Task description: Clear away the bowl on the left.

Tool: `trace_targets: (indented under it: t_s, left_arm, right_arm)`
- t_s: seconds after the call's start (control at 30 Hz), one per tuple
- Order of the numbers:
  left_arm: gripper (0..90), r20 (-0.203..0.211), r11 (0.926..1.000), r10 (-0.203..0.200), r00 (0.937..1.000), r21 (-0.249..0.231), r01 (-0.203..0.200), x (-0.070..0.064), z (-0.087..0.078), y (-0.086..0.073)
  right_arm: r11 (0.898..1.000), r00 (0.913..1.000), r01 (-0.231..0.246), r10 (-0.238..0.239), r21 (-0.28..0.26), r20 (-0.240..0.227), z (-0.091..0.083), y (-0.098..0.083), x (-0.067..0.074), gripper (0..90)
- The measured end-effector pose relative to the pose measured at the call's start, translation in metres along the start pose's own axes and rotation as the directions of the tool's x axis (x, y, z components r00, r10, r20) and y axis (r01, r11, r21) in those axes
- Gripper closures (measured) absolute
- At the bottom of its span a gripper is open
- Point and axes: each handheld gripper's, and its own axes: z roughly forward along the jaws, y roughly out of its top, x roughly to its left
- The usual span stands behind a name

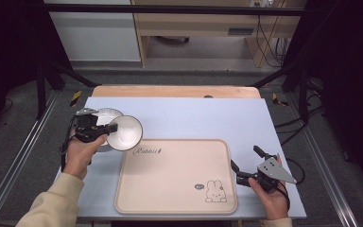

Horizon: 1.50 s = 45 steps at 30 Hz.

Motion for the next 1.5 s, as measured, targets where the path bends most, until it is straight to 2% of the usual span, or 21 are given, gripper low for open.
trace_targets:
  t_s: [0.47, 0.83, 1.07, 1.2, 1.4, 1.5]
  left_arm:
    - [82.7, 0.06, 0.999, 0.037, 0.9975, 0.021, -0.038, -0.022, 0.01, -0.008]
    - [82.7, 0.096, 0.9982, 0.045, 0.9943, 0.035, -0.049, -0.035, 0.016, -0.016]
    - [82.7, 0.131, 0.9964, 0.068, 0.9891, 0.043, -0.074, -0.049, 0.02, -0.017]
    - [82.7, 0.15, 0.9958, 0.066, 0.9864, 0.053, -0.075, -0.056, 0.023, -0.021]
    - [82.7, 0.187, 0.9943, 0.068, 0.9799, 0.068, -0.082, -0.069, 0.029, -0.028]
    - [82.7, 0.198, 0.9919, 0.086, 0.9765, 0.075, -0.102, -0.078, 0.031, -0.03]
  right_arm:
    - [1.0, 1.0, 0.006, -0.006, -0.002, 0.001, 0.0, 0.0, 0.0, 4.7]
    - [1.0, 1.0, 0.004, -0.004, -0.001, -0.001, 0.0, 0.0, 0.0, 4.8]
    - [1.0, 1.0, 0.007, -0.007, -0.003, 0.0, 0.0, 0.001, 0.0, 4.8]
    - [1.0, 1.0, 0.009, -0.009, -0.005, -0.001, 0.0, 0.001, 0.0, 4.8]
    - [1.0, 1.0, 0.008, -0.008, -0.008, 0.003, -0.001, 0.001, 0.0, 4.7]
    - [1.0, 1.0, 0.009, -0.009, -0.008, 0.002, -0.001, 0.001, 0.0, 4.7]
